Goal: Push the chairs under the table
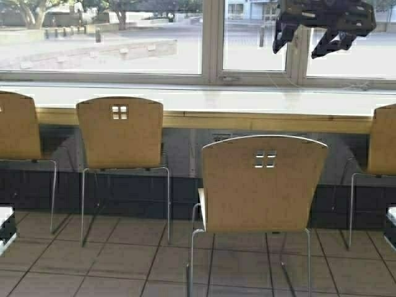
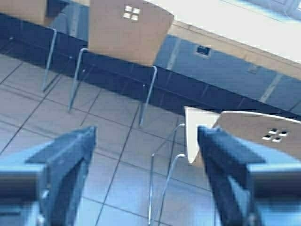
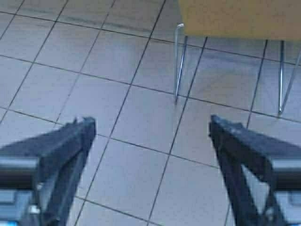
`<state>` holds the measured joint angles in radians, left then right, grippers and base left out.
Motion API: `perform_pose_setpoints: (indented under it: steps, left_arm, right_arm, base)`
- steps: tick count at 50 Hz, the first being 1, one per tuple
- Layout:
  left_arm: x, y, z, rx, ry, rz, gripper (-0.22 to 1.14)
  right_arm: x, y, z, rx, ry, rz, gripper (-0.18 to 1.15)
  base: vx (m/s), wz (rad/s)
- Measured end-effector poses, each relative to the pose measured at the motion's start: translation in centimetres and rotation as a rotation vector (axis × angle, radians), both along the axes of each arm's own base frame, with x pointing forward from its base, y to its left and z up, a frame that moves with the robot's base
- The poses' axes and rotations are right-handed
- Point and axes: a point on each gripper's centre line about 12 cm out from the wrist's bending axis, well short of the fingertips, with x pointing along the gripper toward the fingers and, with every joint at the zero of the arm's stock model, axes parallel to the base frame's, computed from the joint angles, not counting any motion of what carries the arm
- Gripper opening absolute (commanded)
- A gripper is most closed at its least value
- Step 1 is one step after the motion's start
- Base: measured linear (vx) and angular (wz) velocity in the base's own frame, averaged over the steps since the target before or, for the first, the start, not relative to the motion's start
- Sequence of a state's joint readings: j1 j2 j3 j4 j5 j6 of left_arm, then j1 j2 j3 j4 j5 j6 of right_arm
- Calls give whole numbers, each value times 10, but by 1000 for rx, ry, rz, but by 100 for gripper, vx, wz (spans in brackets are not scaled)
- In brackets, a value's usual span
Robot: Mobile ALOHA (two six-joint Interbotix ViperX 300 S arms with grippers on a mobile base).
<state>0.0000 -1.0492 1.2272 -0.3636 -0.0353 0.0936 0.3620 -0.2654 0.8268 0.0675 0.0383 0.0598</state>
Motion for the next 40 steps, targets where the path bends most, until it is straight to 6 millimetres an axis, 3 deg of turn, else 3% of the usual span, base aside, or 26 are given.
perform_pose_setpoints:
  steps: [22, 40]
  left_arm:
    - [1, 0, 0, 1, -2, 3, 96]
    - [1, 0, -2, 2, 1, 4, 96]
  right_arm:
    - [2, 2, -10, -15, 88, -3, 104]
    - [4, 5, -8, 105, 162, -82, 104]
  base:
    - [9, -21]
    - [19, -16]
